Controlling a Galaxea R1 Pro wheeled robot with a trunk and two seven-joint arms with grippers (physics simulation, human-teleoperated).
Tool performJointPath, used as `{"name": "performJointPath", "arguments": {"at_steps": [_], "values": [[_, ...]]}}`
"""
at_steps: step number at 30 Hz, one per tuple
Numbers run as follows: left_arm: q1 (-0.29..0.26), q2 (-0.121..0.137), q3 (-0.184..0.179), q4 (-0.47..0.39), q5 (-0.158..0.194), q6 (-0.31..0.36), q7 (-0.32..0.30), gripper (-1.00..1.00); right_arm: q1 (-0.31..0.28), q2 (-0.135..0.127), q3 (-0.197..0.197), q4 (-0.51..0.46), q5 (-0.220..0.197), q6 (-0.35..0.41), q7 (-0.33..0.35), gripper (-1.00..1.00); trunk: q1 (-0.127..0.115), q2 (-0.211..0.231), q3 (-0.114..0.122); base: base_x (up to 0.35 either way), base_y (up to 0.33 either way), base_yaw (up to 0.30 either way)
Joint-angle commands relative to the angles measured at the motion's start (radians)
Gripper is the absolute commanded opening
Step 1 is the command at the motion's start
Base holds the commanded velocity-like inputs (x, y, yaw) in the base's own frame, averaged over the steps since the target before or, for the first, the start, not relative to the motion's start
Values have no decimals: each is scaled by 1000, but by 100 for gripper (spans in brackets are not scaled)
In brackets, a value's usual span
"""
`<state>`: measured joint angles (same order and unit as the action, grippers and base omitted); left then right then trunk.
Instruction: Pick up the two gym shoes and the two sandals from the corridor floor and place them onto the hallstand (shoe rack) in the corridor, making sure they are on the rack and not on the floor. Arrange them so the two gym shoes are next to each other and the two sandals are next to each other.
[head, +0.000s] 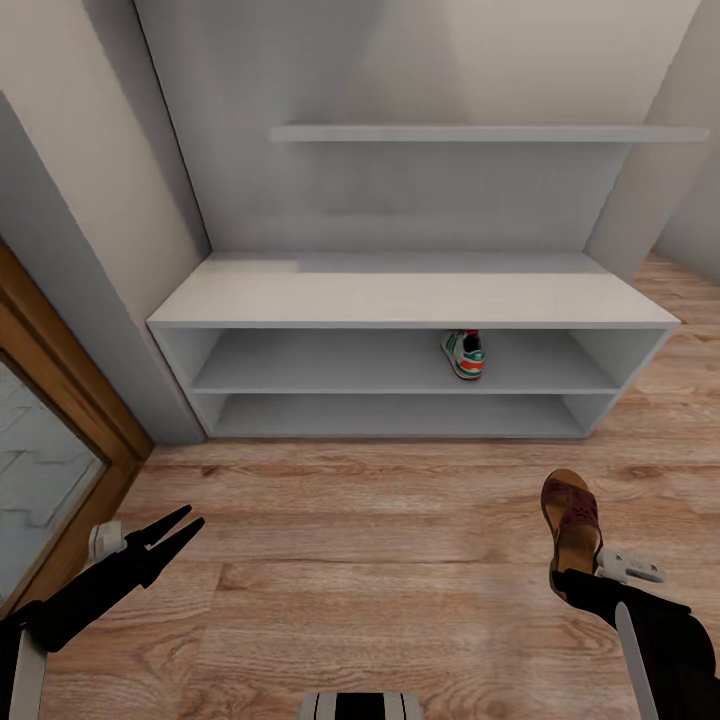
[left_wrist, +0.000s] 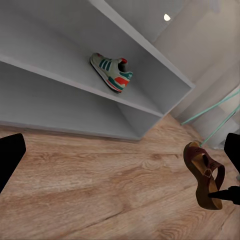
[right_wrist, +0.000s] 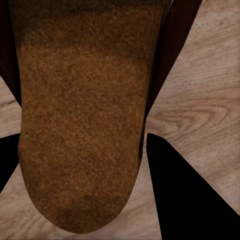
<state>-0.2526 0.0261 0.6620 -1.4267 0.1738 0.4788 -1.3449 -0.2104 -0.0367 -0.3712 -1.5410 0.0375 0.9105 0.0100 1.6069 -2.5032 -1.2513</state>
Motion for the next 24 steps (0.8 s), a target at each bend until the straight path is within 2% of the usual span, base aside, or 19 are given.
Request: {"name": "performJointPath", "arguments": {"at_steps": [1, 24], "values": [[-1, 0, 1, 0, 1, 11, -3, 100, -1, 0, 0, -1, 1, 5, -1, -100, 0, 0, -1, 0, 2, 0], [12, 0, 1, -1, 6, 9, -5, 100, -1, 0, 1, -1, 1, 5, 0, -100, 0, 0, -1, 0, 0, 0]]}}
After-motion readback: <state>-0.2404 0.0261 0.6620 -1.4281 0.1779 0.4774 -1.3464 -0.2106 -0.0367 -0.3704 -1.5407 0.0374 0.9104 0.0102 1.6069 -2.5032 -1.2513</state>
